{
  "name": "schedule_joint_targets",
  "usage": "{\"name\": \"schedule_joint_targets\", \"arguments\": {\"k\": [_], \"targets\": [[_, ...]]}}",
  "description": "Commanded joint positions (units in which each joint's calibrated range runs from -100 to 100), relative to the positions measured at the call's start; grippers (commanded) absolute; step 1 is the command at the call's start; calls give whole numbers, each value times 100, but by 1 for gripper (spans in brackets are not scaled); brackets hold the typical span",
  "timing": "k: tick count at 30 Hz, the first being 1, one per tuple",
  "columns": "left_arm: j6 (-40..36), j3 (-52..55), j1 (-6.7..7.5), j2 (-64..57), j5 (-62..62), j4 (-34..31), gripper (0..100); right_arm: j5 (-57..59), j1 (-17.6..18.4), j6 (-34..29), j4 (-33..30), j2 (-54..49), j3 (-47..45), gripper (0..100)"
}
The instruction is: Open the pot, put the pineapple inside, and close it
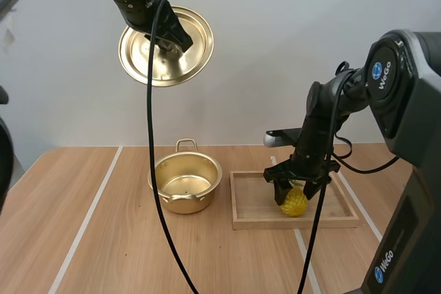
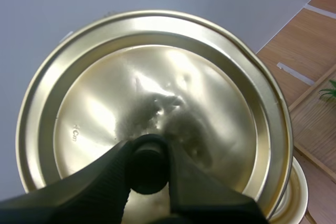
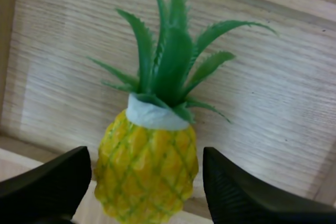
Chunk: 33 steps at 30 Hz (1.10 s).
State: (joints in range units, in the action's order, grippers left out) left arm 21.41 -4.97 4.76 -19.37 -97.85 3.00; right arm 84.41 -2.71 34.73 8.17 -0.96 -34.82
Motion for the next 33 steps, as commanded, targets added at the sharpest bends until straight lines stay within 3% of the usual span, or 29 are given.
{"name": "schedule_joint_targets", "arguments": {"k": [1, 10, 11, 16, 18, 26, 30, 33], "targets": [[-2, -50, 15, -47, 123, -26, 0, -58, -15, 0, 19, 80, -22, 100], [35, -50, 15, -47, 123, -16, 0, -63, -15, -13, 136, 346, -22, 100], [35, -50, 15, -47, 123, -16, 0, -63, -15, -71, 136, 364, -22, 97], [44, -50, 15, -47, 123, -16, 0, -124, -15, -205, 136, 484, -22, 22], [43, -50, 15, -47, 107, -16, 0, -102, -15, -205, 136, 501, -22, 0], [43, -50, 15, -59, 54, -16, 0, 75, -15, -196, 20, 514, 89, 0], [43, -50, 15, -61, 9, -16, 0, 1429, -15, -247, -190, 514, 725, 0], [43, -50, 15, -61, -74, -16, 0, 1559, -15, -464, -380, 514, 1488, 0]]}}
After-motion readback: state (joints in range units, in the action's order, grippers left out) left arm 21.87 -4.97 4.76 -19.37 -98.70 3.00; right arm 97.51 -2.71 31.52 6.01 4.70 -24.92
